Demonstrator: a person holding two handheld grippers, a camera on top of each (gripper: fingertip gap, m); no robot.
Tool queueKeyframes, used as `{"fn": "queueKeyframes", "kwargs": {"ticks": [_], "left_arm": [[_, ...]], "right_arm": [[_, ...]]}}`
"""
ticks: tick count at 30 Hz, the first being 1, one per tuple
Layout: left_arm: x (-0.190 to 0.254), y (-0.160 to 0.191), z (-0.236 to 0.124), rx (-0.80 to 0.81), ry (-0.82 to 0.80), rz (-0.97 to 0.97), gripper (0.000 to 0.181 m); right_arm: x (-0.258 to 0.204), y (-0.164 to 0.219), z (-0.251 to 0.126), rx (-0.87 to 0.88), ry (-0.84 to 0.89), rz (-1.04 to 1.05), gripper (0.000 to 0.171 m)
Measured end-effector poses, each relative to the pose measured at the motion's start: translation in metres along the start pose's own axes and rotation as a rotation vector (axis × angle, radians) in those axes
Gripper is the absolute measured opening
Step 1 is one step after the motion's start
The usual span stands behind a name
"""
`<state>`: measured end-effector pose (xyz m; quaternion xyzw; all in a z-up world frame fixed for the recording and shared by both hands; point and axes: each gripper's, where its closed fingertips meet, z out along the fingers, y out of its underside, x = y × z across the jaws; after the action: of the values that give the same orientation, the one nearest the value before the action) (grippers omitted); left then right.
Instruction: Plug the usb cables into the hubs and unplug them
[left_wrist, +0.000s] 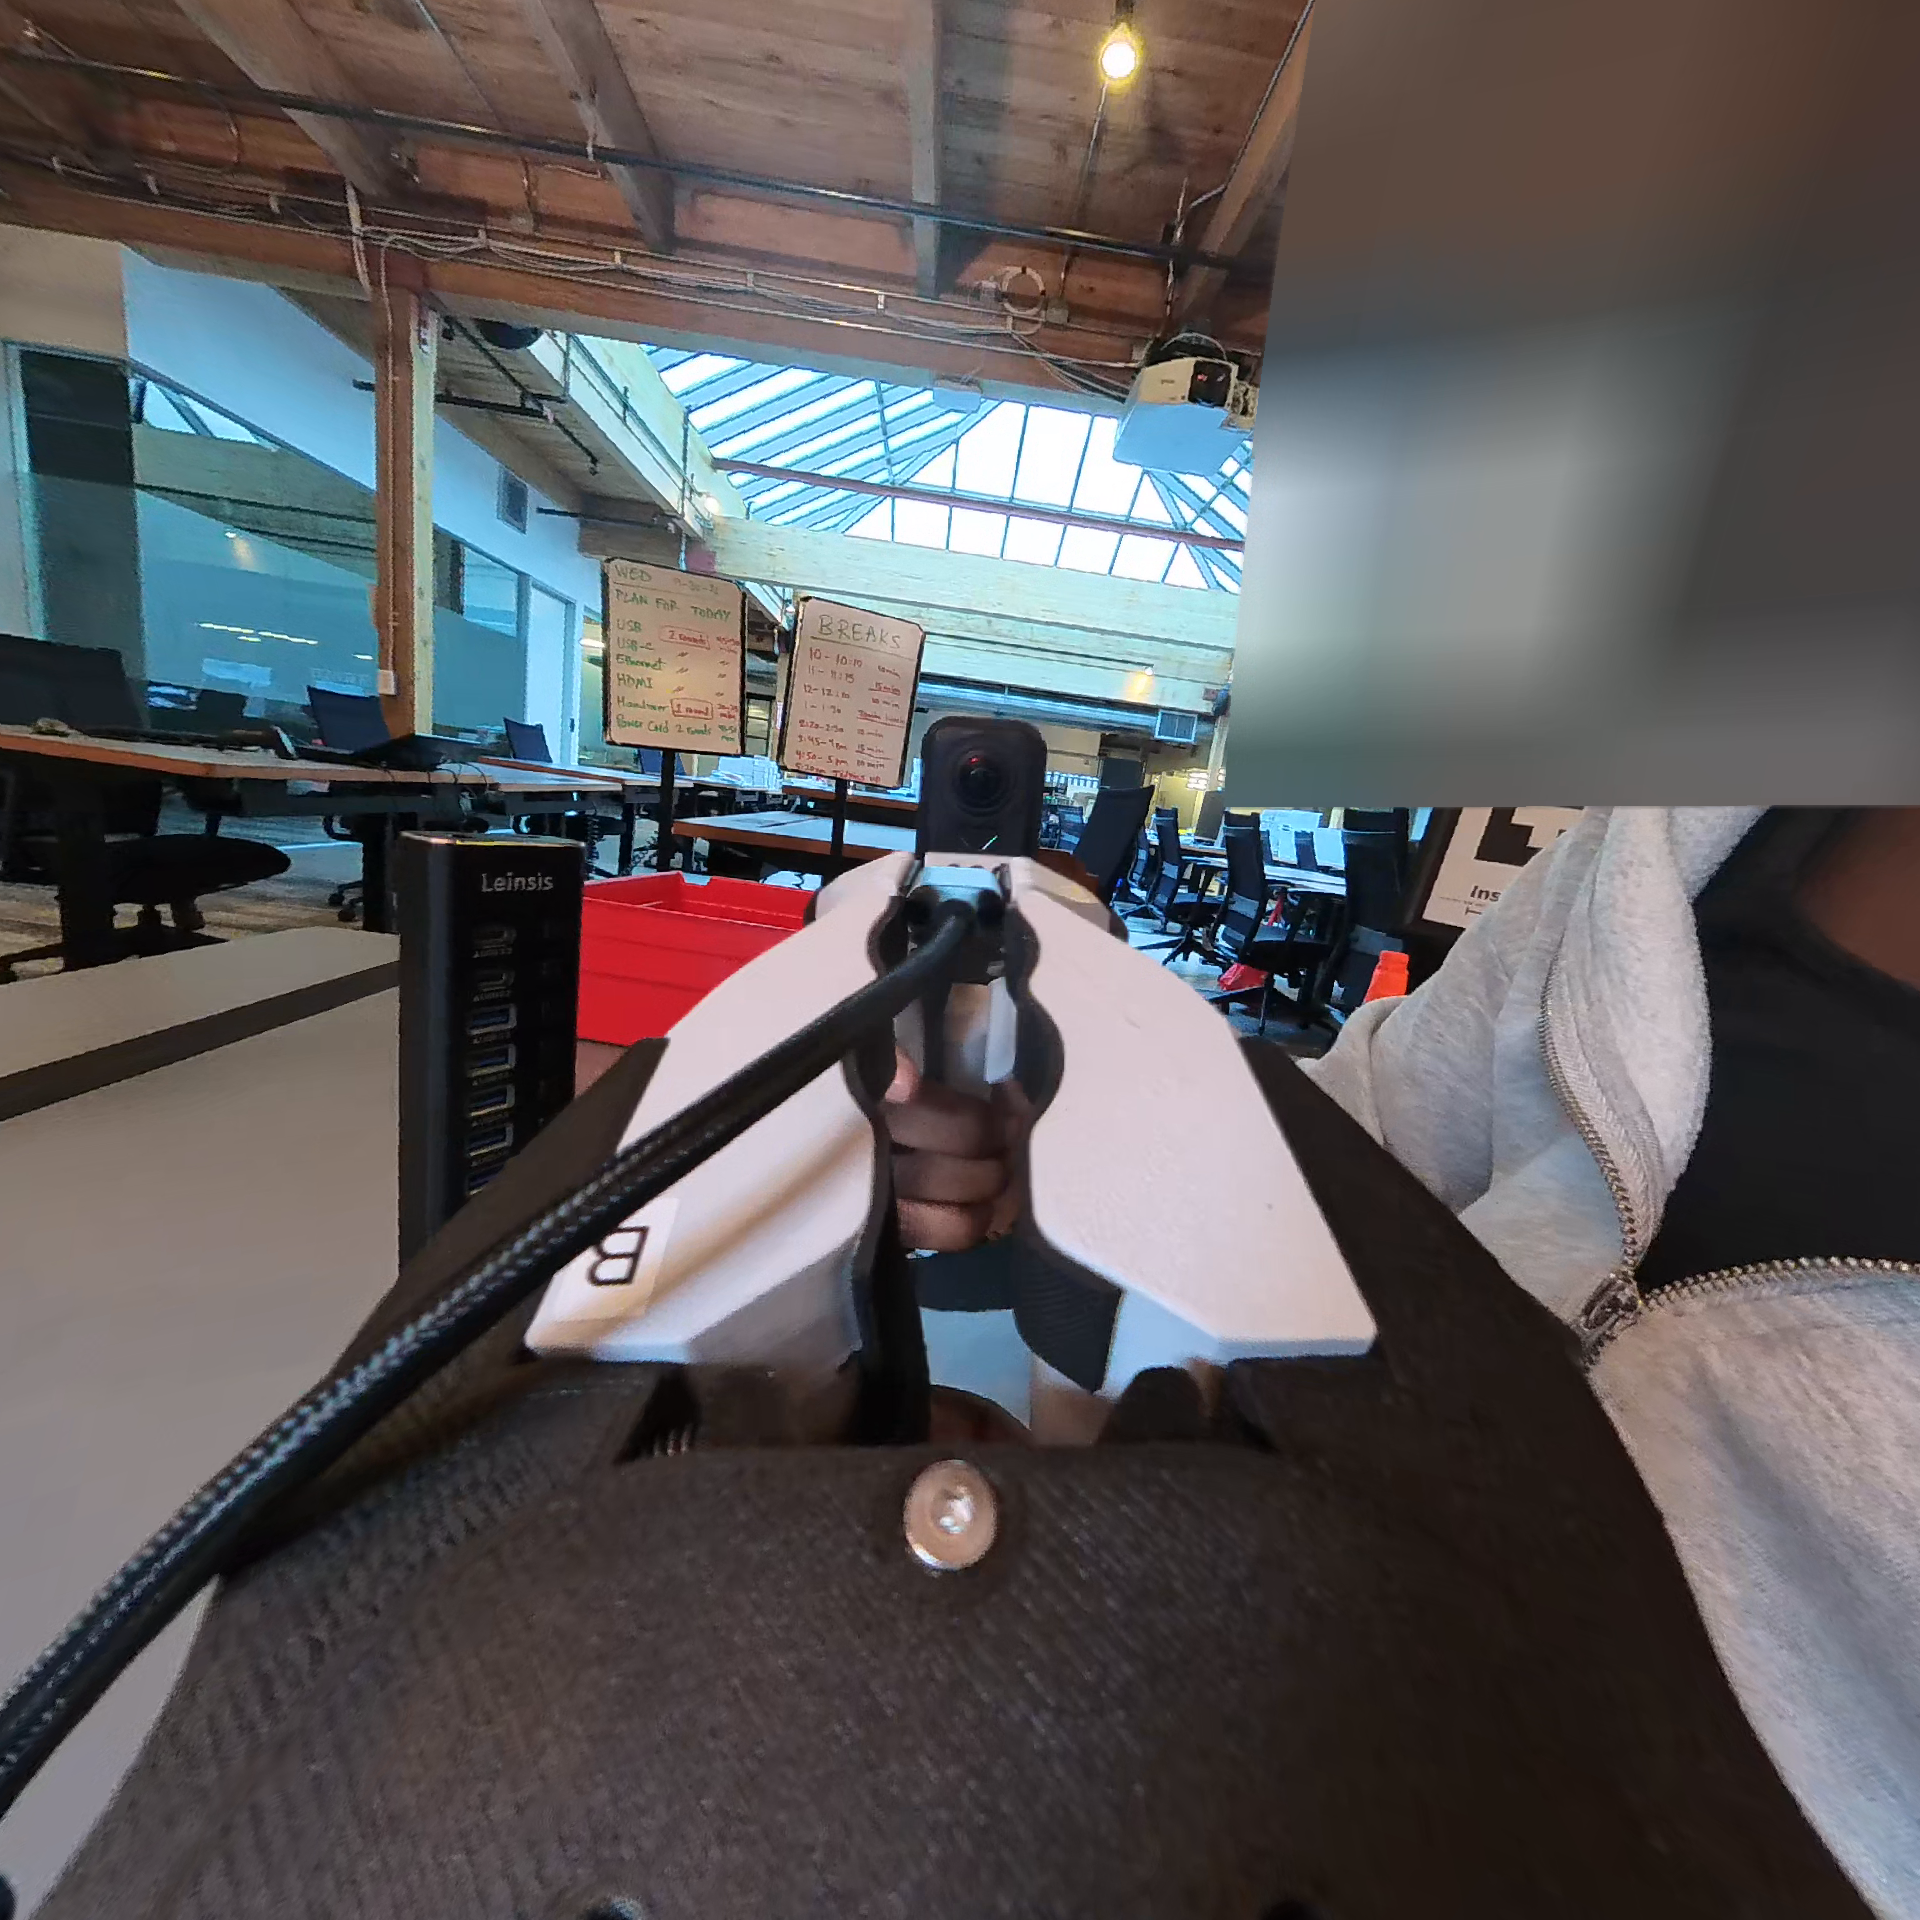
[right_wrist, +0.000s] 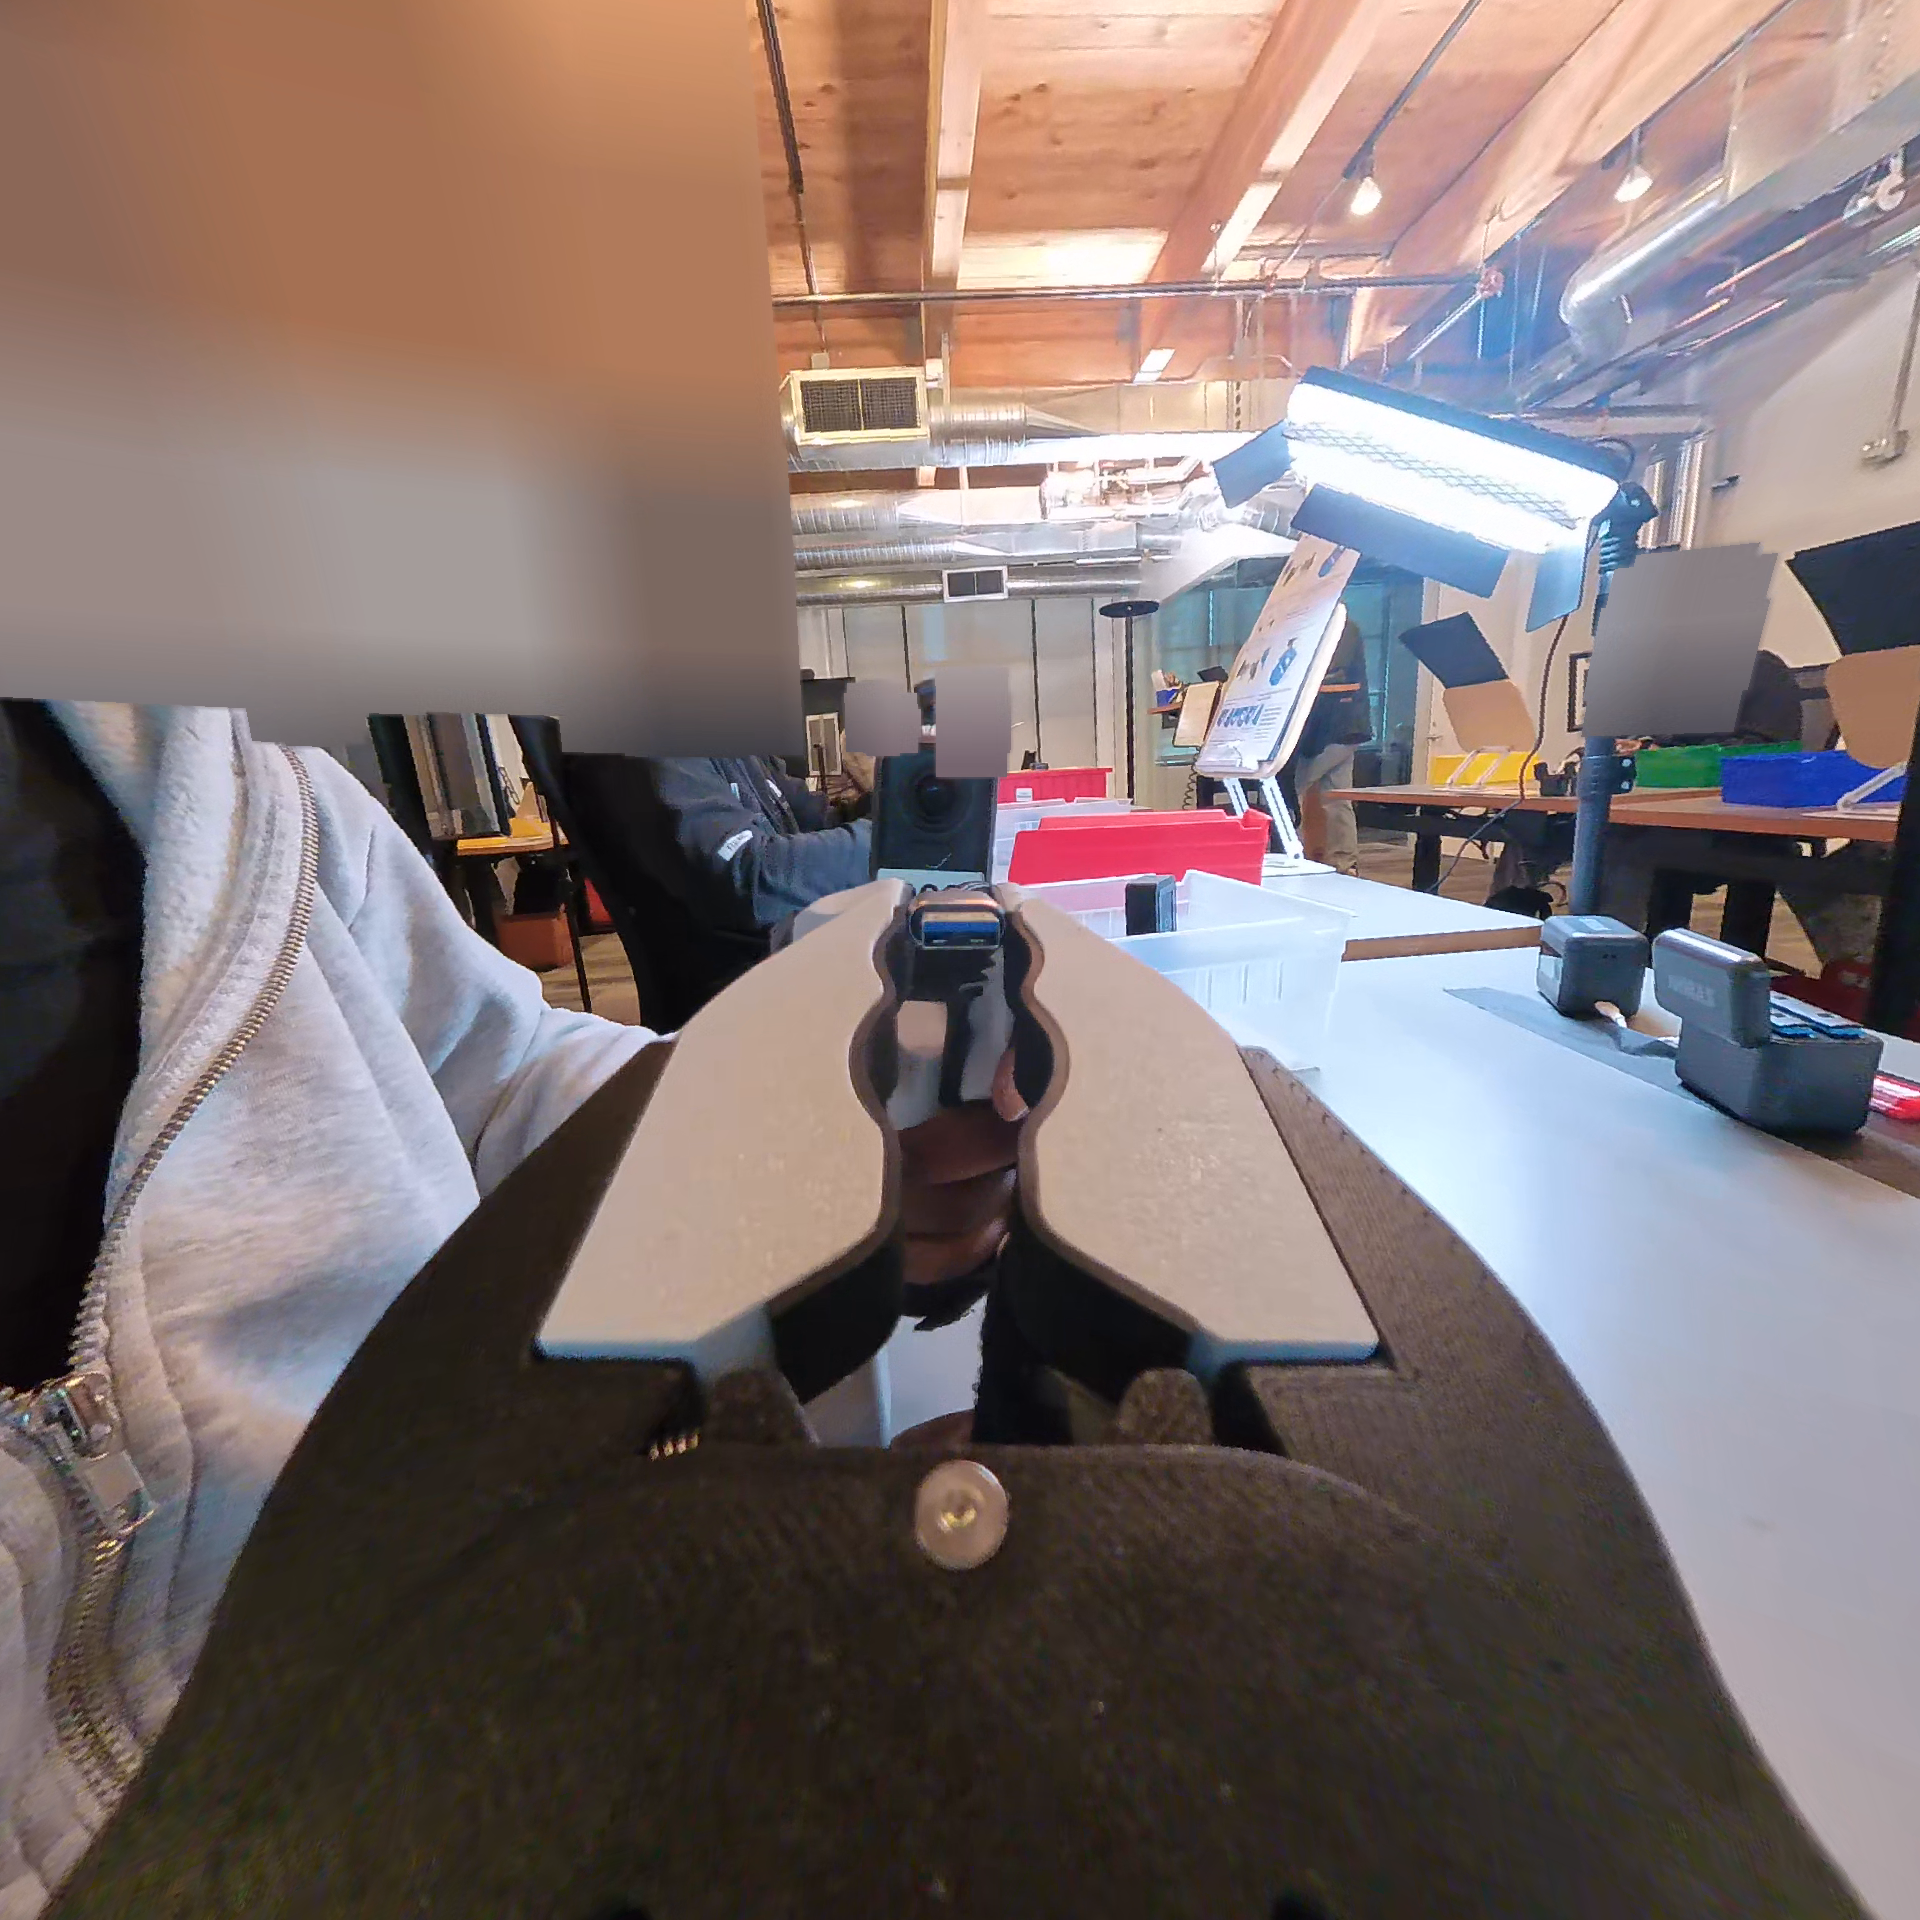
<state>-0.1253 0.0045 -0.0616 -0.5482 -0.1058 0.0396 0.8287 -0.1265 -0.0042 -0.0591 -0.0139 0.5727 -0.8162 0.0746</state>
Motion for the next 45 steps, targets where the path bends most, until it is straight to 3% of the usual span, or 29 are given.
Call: {"fn": "queueKeyframes", "kwargs": {"ticks": [11, 18, 32, 37, 45], "left_arm": [[-0.004, 0.001, -0.002, -0.025, -0.02, -0.007, 0.017], [-0.004, 0.0, -0.003, -0.025, -0.024, 0.003, 0.017], [-0.001, 0.005, -0.002, -0.072, -0.025, 0.074, 0.027], [-0.002, 0.005, -0.002, -0.078, -0.03, 0.057, 0.019], [-0.002, 0.006, -0.002, -0.088, -0.027, 0.065, 0.022]], "right_arm": [[0.002, -0.003, -0.004, -0.009, -0.016, 0.021, 0.022], [0.005, -0.002, -0.005, -0.034, 0.0, 0.019, 0.016], [0.003, 0.009, -0.003, -0.105, -0.019, 0.04, 0.016], [0.001, 0.01, -0.003, -0.106, -0.028, 0.042, 0.016], [0.0, 0.007, -0.004, -0.091, -0.034, 0.03, 0.016]]}}
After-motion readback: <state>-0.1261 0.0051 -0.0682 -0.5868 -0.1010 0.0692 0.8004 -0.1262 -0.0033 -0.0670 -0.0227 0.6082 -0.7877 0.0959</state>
